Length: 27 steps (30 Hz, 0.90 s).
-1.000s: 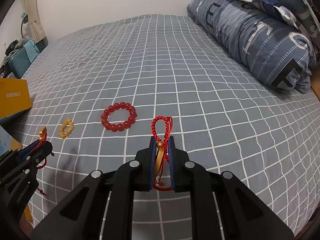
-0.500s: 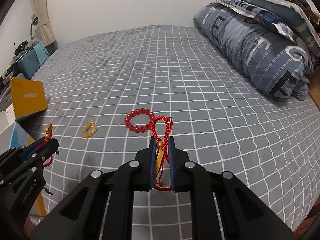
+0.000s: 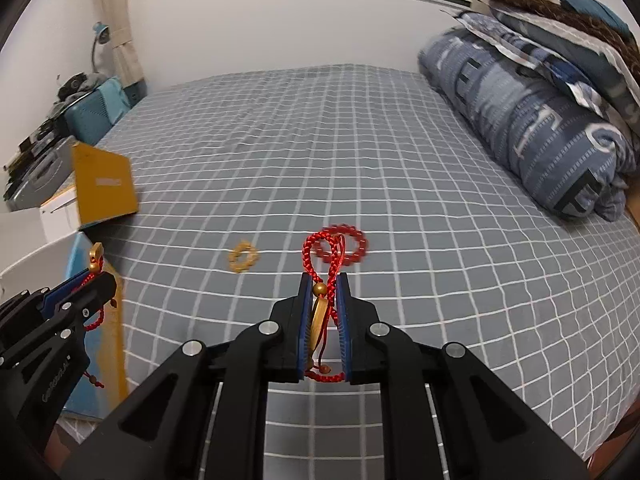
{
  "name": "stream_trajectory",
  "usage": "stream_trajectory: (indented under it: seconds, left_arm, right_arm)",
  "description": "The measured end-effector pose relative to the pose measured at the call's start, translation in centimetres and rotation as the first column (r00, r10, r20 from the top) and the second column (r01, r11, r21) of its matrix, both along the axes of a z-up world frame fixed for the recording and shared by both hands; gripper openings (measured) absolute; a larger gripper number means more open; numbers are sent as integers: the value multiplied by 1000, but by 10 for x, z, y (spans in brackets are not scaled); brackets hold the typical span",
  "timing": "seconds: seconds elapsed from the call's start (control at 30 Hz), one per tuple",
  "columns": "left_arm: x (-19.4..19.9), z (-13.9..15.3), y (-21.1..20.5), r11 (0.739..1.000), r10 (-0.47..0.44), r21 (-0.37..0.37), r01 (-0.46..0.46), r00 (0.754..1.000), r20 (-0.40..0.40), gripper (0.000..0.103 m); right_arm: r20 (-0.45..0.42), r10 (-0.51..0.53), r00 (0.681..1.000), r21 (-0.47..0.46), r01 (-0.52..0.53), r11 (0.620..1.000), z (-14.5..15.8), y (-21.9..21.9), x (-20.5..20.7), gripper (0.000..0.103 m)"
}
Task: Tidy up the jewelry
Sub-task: 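Lift and carry both red cord bracelets with both tools over the box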
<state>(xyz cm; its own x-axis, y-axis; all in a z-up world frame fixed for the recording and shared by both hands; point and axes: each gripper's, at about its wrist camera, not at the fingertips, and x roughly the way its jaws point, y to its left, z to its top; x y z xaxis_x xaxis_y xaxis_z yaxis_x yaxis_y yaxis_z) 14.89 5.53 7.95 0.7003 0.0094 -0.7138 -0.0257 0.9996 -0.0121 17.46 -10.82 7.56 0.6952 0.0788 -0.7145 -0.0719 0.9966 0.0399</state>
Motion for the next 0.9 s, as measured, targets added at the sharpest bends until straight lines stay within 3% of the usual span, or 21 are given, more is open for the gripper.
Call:
stream_trajectory:
  seconds: [0.43,0.9]
  left_arm:
    - [-53,32,87,988,157,-14,-156,987,42,19]
    - [-106,20,203,940,342,3,-342,939,37,19]
  right_arm:
    - [49,152,987,4,-153,988,22,95,-29,11]
    - [92,340,936,30,-344,939,30,213,-69,11]
